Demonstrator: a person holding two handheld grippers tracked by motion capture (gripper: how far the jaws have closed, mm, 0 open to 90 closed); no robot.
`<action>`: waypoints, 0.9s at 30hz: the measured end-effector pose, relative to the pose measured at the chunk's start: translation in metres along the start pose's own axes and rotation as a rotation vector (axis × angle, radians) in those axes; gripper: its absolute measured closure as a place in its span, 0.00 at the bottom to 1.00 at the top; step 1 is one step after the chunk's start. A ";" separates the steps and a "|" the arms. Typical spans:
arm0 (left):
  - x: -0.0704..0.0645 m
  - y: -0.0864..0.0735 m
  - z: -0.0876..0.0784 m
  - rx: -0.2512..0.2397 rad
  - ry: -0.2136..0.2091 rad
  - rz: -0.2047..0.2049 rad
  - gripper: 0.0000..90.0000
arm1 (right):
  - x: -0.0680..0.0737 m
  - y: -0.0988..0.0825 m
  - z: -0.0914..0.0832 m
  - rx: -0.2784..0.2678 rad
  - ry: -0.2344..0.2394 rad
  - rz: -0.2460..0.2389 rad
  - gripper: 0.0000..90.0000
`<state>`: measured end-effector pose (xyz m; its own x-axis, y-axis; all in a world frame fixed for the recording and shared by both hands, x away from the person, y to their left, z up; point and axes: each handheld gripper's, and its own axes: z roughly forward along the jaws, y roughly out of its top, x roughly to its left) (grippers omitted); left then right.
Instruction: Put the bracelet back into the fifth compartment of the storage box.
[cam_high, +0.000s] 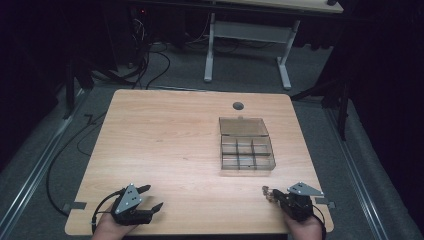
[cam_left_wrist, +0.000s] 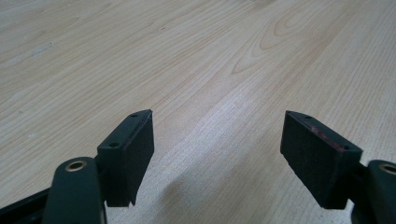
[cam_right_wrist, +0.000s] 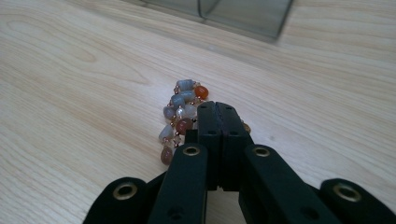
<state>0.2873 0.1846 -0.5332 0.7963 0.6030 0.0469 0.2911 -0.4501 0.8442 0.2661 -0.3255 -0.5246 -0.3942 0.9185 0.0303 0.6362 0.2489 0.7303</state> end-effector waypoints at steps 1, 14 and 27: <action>0.000 0.000 0.000 0.000 0.000 0.001 0.29 | 0.002 0.001 0.001 -0.001 0.006 -0.001 1.00; 0.000 0.000 0.000 0.005 -0.002 0.003 0.29 | 0.023 0.010 0.013 0.002 0.058 -0.059 1.00; 0.000 0.000 0.000 0.005 -0.002 0.005 0.29 | 0.045 0.017 0.022 -0.001 0.084 -0.134 0.99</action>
<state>0.2873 0.1840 -0.5332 0.7989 0.5994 0.0497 0.2902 -0.4565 0.8411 0.2735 -0.2736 -0.5260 -0.5296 0.8482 -0.0100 0.5740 0.3670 0.7320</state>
